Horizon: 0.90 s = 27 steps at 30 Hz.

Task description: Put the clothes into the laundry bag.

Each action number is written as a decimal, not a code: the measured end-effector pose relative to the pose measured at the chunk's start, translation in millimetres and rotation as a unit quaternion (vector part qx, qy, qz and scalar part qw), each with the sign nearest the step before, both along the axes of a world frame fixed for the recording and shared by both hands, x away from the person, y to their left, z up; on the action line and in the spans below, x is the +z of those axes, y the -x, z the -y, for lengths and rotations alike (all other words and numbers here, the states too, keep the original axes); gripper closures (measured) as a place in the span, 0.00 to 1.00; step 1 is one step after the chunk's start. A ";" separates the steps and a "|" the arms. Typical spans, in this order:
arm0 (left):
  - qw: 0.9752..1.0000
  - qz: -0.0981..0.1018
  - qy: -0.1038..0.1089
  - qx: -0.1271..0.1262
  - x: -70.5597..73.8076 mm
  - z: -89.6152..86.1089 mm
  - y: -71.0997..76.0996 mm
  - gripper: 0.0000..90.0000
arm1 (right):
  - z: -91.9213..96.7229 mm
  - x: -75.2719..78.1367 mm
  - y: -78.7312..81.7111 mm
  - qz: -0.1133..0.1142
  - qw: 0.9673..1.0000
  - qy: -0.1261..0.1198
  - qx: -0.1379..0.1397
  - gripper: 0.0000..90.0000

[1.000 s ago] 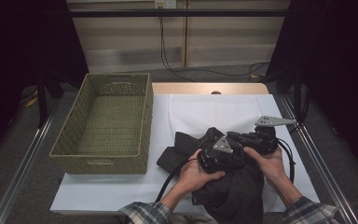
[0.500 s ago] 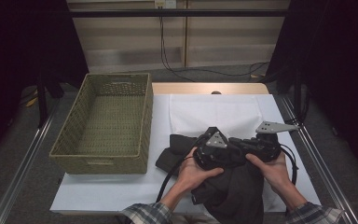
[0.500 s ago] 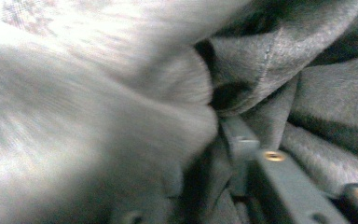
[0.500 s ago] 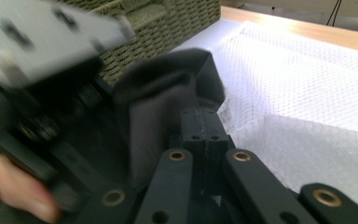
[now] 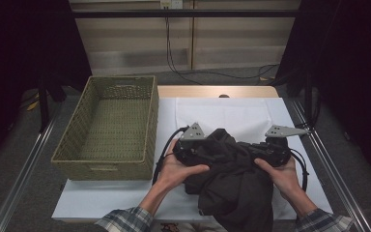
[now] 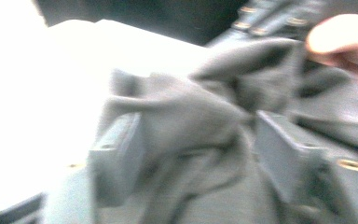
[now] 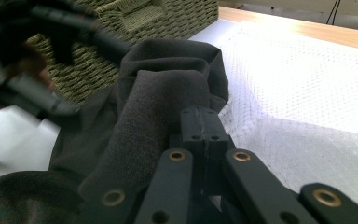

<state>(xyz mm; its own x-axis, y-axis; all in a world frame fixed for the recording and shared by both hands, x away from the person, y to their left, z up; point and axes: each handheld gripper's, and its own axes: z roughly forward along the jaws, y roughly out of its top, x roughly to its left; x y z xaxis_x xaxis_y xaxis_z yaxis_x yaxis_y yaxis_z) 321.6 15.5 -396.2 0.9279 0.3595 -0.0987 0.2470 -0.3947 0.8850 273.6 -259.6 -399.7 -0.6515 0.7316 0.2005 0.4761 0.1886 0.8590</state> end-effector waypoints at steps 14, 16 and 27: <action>0.996 -0.037 -0.055 -0.053 -19.9 32.3 -4.0 0.93 | 6.6 -3.4 -11.9 -0.007 1.000 -0.013 -0.016 1.00; 0.996 -0.040 -0.043 -0.063 -12.8 31.0 2.7 0.93 | 5.4 -3.9 -13.7 -0.006 1.000 -0.012 -0.018 1.00; 0.989 -0.078 -0.017 -0.126 -21.3 61.9 19.5 0.93 | 0.1 -7.5 -17.7 -0.005 0.999 -0.023 -0.022 1.00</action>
